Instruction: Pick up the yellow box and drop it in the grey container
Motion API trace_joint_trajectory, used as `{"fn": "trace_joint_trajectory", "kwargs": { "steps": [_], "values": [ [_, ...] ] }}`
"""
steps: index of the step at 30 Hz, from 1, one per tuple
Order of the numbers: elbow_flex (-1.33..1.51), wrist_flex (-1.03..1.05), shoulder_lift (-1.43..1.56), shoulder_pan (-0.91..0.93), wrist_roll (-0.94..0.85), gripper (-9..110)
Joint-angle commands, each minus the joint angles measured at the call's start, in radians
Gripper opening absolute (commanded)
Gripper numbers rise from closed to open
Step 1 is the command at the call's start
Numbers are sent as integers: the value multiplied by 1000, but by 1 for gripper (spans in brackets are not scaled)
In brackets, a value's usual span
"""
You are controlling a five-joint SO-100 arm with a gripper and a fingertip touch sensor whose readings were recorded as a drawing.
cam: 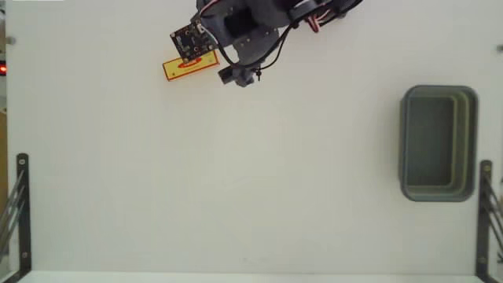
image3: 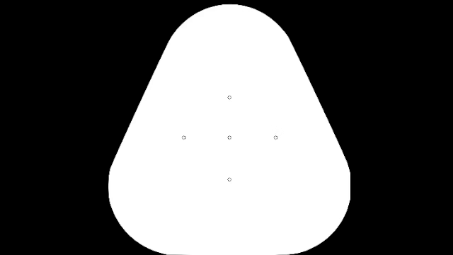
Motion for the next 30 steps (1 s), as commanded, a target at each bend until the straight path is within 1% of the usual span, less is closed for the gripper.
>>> {"fn": "trace_joint_trajectory", "kwargs": {
  "steps": [1, 30],
  "values": [
    [5, 2, 35, 10, 3, 110],
    [3, -17, 14, 10, 3, 110]
  ]
}}
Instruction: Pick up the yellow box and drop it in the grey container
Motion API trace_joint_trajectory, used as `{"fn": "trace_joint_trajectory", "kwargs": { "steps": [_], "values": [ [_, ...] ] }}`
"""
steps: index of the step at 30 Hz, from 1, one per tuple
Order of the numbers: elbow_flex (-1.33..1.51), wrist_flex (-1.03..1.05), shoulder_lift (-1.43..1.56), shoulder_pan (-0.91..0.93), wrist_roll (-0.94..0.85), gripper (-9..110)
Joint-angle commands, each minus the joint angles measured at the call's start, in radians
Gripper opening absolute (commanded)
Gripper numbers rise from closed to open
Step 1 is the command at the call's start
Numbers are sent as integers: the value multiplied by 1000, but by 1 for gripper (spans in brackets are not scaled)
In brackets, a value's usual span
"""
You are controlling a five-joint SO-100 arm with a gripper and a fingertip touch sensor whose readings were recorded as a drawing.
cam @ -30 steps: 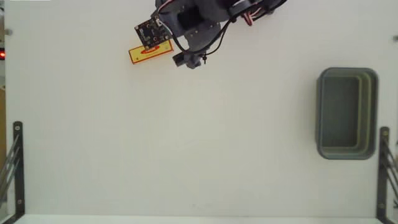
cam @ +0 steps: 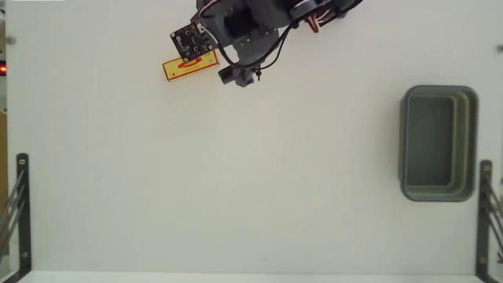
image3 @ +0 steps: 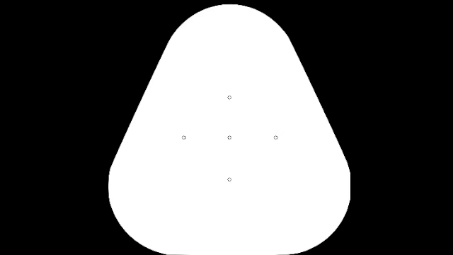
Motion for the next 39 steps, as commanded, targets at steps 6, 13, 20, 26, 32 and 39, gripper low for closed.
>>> {"fn": "trace_joint_trajectory", "kwargs": {
  "steps": [6, 13, 20, 26, 32, 39],
  "values": [
    [-6, -70, -49, 10, 5, 110],
    [-23, -128, -123, 10, 5, 110],
    [-40, -171, -183, 10, 5, 110],
    [-40, -171, -183, 10, 5, 110],
    [-34, -176, -183, 10, 5, 110],
    [91, -267, -149, 10, 5, 110]
  ]
}}
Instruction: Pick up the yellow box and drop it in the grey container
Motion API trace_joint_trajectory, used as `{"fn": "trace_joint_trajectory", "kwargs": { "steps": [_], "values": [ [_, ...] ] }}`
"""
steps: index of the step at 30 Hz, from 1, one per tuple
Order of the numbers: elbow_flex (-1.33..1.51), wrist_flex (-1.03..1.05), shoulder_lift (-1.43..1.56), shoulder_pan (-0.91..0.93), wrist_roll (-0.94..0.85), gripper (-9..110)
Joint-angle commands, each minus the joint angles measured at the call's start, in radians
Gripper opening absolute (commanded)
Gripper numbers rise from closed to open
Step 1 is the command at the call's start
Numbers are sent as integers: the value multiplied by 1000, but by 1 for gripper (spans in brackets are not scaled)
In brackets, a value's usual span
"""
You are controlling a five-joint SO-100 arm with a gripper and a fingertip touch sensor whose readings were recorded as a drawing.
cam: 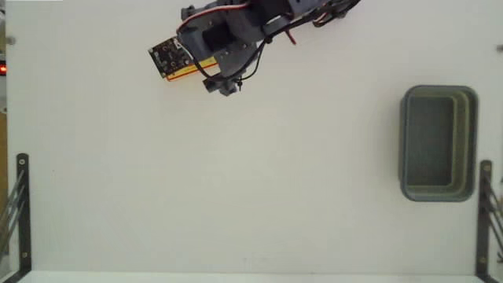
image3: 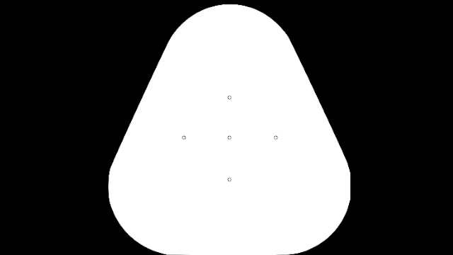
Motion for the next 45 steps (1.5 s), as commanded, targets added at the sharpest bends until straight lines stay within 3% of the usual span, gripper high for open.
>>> {"fn": "trace_joint_trajectory", "kwargs": {
  "steps": [1, 25, 45],
  "values": [
    [43, -61, 55, 8, 5, 110],
    [396, -404, 65, 8, 5, 110],
    [410, -423, 61, 8, 5, 110]
  ]
}}
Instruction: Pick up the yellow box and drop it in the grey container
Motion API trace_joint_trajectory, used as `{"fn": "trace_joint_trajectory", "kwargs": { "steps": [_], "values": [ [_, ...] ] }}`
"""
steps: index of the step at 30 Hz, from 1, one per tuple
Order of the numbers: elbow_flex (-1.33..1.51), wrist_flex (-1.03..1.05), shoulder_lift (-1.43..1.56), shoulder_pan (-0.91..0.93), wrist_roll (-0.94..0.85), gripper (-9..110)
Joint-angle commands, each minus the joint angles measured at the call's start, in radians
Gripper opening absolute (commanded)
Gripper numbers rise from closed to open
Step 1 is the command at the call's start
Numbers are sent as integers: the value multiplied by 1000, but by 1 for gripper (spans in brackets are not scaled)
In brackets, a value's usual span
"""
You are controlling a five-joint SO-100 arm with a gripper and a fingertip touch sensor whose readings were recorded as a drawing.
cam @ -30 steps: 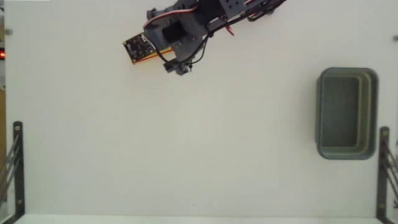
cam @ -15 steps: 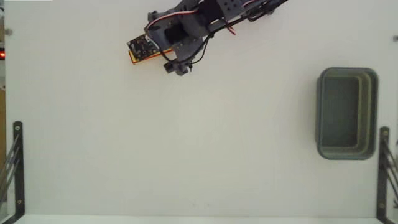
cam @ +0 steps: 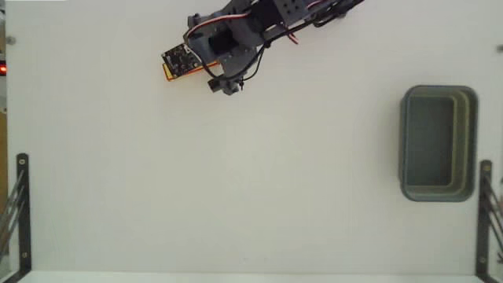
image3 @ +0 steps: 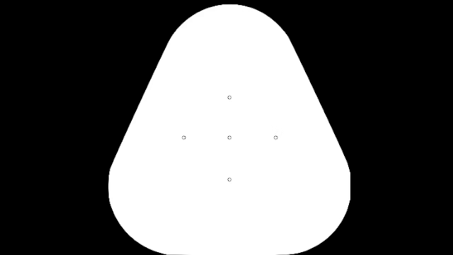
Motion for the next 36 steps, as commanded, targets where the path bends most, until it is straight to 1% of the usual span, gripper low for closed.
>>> {"fn": "trace_joint_trajectory", "kwargs": {
  "steps": [1, 36],
  "values": [
    [8, -25, 28, 8, 5, 110],
    [68, -109, 5, 8, 5, 110]
  ]
}}
